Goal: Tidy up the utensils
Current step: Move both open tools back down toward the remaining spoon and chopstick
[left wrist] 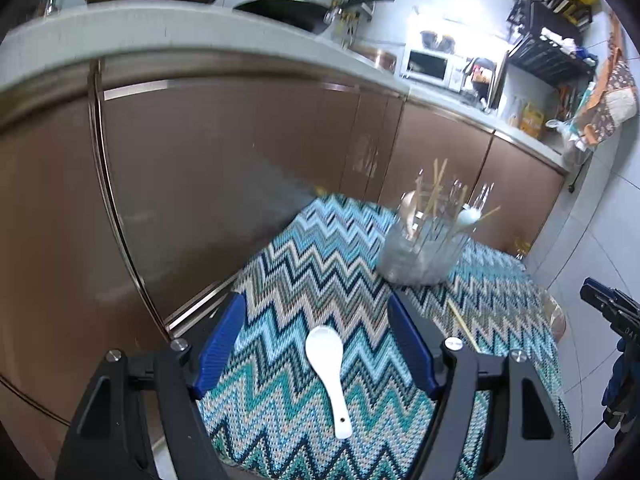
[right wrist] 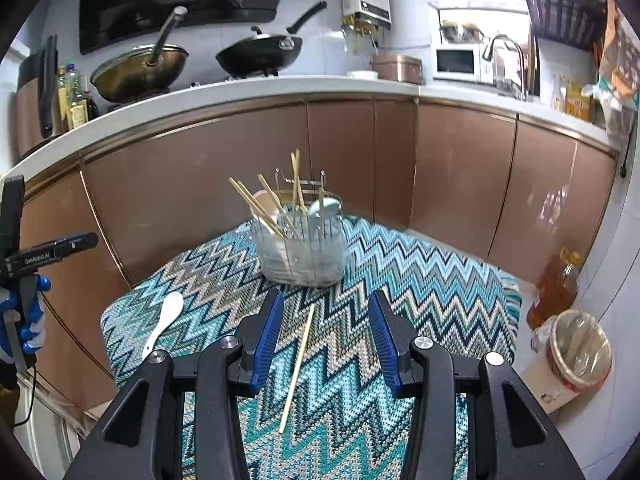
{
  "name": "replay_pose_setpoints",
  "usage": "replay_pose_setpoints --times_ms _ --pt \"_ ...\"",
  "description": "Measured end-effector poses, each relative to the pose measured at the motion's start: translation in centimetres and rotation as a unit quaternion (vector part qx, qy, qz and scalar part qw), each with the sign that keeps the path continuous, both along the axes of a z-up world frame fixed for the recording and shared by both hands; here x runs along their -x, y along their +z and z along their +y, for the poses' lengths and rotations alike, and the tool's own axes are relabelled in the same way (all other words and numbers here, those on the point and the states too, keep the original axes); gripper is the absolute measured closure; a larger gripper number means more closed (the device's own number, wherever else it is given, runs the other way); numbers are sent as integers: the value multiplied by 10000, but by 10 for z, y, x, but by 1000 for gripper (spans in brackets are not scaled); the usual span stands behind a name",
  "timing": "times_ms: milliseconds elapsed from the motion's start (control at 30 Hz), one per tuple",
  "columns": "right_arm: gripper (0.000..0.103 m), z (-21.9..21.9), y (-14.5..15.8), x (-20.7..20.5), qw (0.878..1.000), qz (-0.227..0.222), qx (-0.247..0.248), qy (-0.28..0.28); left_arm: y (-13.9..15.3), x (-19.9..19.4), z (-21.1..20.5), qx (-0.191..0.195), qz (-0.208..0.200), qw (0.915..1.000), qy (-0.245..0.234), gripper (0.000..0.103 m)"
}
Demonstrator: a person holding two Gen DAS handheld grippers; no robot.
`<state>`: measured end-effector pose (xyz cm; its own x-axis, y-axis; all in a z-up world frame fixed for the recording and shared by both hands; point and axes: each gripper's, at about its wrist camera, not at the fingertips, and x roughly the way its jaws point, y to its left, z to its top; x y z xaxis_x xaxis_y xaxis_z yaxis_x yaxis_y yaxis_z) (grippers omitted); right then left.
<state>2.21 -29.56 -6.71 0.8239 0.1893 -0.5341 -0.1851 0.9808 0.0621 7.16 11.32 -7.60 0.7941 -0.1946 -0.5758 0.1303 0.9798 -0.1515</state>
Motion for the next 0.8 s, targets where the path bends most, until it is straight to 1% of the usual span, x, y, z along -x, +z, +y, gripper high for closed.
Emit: replay_pose_setpoints --times_ms 67,233,467,633,800 --pt "59 -3 -7 -5 9999 100 -40 -8 -10 -4 2 12 149 9999 23 31" --pt "59 -5 -23 -14 9995 306 -119 -2 -35 -12 3 -101 503 9987 66 31" --pt "59 -9 -45 -26 9981 590 -200 1 -66 -20 7 -56 929 9956 93 31" --pt "59 -15 -58 -35 9967 777 -221 -21 -83 -24 13 9 1150 9932 164 31" --pt "59 -19 -70 -42 9953 937 -251 -35 -95 -27 15 -59 1260 9918 203 31"
